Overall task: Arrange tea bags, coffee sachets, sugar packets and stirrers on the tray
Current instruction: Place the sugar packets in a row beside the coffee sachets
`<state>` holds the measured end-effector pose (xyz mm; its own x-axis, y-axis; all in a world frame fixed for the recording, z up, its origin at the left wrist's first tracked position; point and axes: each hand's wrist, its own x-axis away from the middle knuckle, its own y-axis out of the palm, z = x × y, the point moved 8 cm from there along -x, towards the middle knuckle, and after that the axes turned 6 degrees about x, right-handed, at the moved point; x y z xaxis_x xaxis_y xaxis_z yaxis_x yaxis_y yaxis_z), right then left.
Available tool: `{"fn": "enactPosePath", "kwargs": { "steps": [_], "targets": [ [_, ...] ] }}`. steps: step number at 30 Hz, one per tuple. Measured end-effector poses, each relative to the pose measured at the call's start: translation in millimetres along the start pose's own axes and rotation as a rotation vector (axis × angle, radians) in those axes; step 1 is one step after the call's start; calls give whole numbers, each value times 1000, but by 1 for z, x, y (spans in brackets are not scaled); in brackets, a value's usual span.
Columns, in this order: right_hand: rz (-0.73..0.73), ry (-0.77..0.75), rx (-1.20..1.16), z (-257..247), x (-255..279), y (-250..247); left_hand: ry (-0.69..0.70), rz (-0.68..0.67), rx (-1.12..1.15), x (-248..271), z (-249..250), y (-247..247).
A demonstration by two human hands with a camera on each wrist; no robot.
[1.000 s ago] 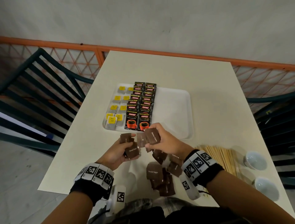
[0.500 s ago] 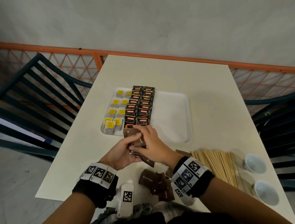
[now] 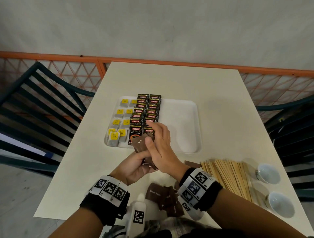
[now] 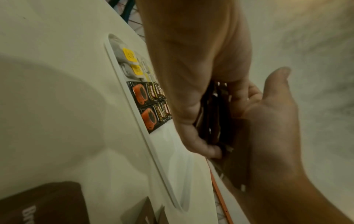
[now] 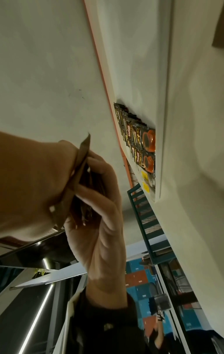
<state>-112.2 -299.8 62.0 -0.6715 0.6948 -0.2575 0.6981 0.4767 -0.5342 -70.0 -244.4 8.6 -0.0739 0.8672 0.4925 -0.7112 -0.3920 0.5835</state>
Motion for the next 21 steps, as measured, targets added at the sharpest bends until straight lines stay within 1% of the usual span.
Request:
{"fn": "enactPosePath", "kwargs": {
  "steps": [4,8,9,11,12,14,15,16,17,18,19,20,21],
  "targets": [
    [44,16,-171,-7,-3,-1,21,7,-41,0,0,2],
    [72,111,-496,-4,-13,-6,61,55,-47,-1,3,-2],
    [93,129,-546,-1,-16,-10,71,62,-42,-2,4,-2],
    [161,138,-563,1,-19,-22,77,60,-27,0,6,-2],
    [208,133,-528,1,-19,-31,79,67,-14,1,8,-4],
    [289,136,-349,4,-16,-50,100,78,14,3,12,-9],
    [271,158,-243,10,-14,-54,110,77,30,3,14,-11],
    [183,200,-159,16,-14,-53,120,70,41,4,16,-12],
    [41,253,-111,25,-12,-44,125,69,44,5,18,-13],
    [-108,301,-112,32,-8,-34,127,67,39,6,19,-13],
    [-213,335,-147,36,-2,-25,124,67,26,8,20,-14],
    [-266,351,-199,37,2,-21,116,63,10,9,20,-13],
    [-286,345,-242,36,4,-20,112,50,-4,11,20,-12]
  ]
}}
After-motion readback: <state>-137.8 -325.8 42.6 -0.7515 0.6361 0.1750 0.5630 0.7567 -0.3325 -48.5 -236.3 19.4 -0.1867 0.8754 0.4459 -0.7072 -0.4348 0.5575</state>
